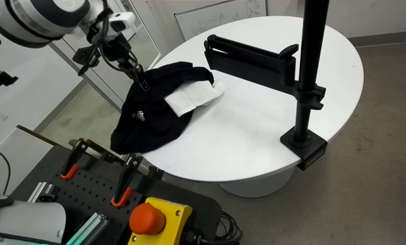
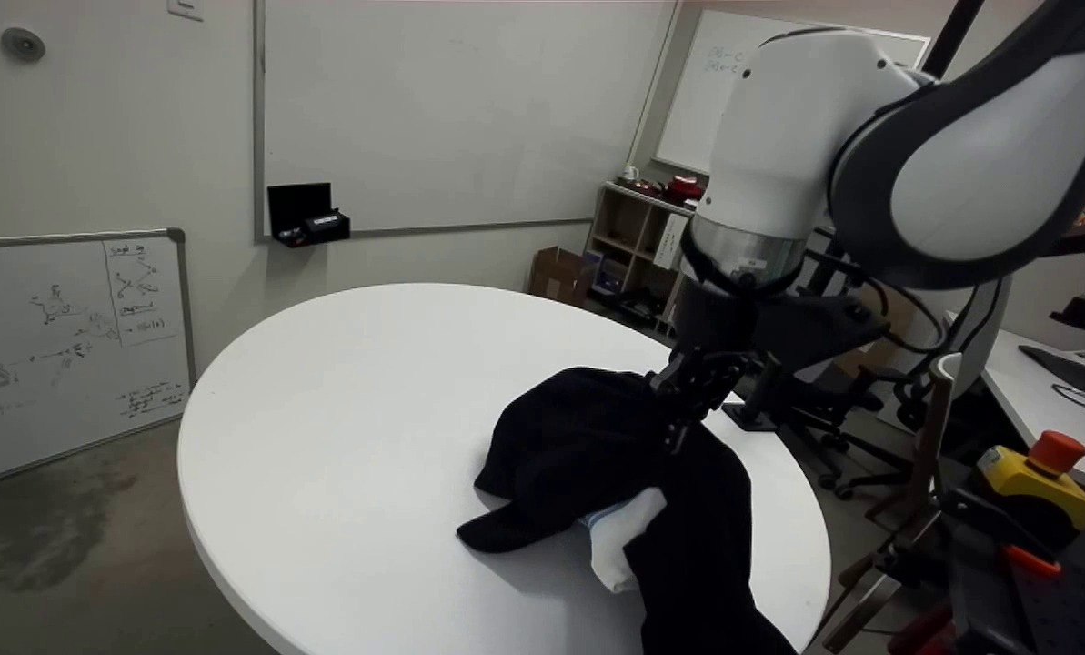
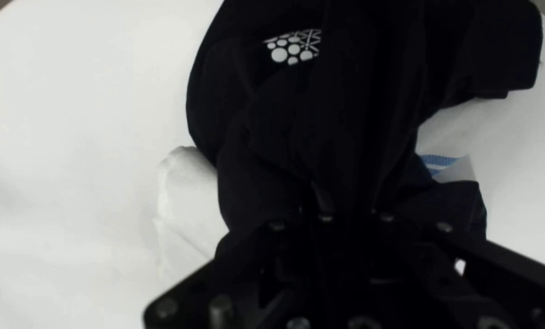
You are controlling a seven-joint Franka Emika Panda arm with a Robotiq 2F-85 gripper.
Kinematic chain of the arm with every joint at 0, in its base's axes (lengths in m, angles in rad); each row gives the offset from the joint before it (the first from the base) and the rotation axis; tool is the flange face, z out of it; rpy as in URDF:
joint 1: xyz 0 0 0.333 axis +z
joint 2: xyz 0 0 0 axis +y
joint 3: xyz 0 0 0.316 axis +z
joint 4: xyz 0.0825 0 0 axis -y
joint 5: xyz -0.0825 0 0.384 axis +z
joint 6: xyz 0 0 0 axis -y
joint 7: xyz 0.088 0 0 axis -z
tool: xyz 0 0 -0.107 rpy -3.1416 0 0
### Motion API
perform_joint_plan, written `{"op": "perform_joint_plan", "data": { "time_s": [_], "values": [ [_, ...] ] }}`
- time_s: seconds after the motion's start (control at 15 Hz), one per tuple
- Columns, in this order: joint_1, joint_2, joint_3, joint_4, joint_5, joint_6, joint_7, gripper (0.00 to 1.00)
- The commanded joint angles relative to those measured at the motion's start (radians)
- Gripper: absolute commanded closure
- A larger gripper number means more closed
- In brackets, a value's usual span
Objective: Take the black and white towels at the same time and put them on the black rod
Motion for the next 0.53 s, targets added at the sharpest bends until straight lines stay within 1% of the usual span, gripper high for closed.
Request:
{"op": "perform_joint_plan", "data": {
  "time_s": [0.0,0.33,0.47],
  "values": [
    [-0.014,-0.205,0.014,-0.085,0.023,-0.089,-0.044,0.97],
    [-0.062,-0.383,0.068,-0.084,0.044,-0.248,-0.051,0.97],
    [-0.086,-0.425,0.095,-0.047,0.133,-0.372,-0.127,0.97]
  ]
}}
